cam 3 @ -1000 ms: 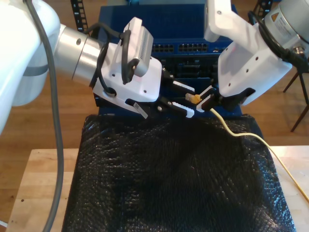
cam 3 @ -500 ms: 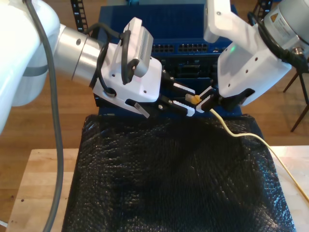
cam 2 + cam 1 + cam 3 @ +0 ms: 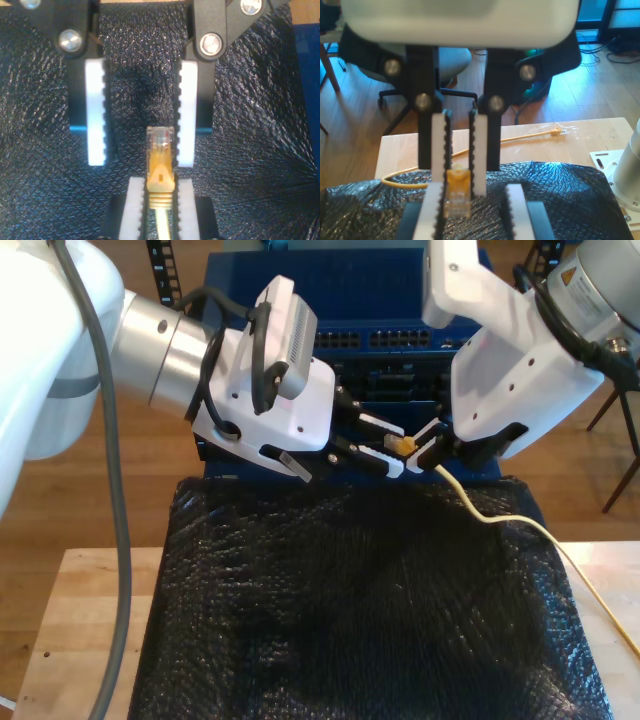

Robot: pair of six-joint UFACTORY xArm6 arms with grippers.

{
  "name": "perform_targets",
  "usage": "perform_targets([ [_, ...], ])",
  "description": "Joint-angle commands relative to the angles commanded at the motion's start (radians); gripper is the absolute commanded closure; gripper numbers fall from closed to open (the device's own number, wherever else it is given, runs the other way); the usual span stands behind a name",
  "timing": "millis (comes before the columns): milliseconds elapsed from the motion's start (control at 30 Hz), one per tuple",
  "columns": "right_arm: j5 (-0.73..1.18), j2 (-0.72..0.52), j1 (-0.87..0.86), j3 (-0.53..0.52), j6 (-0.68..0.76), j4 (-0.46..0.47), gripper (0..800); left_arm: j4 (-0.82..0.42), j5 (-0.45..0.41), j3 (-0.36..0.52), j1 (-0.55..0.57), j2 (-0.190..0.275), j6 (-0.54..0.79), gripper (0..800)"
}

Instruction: Grab the cable and plug it in

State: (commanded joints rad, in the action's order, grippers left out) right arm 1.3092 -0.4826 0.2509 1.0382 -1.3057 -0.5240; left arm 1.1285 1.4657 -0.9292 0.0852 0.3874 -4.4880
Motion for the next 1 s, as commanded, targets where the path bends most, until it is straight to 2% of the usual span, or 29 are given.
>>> perform_targets([
  [200, 0.000, 0.000, 0.000, 0.000, 0.000, 0.000, 798, 0.000, -0.002, 0.000, 0.000, 0.000, 0.000, 564],
  [600, 0.000, 0.000, 0.000, -0.002, 0.000, -0.002, 798, 0.000, -0.005, 0.000, 0.000, 0.000, 0.000, 633],
  [900, 0.000, -0.002, 0.000, -0.002, 0.002, -0.002, 798, -0.002, -0.009, 0.018, 0.000, 0.002, 0.000, 770],
  [1000, 0.000, -0.002, 0.000, -0.002, 0.002, -0.002, 796, -0.002, -0.008, 0.020, 0.000, 0.002, 0.000, 787],
])
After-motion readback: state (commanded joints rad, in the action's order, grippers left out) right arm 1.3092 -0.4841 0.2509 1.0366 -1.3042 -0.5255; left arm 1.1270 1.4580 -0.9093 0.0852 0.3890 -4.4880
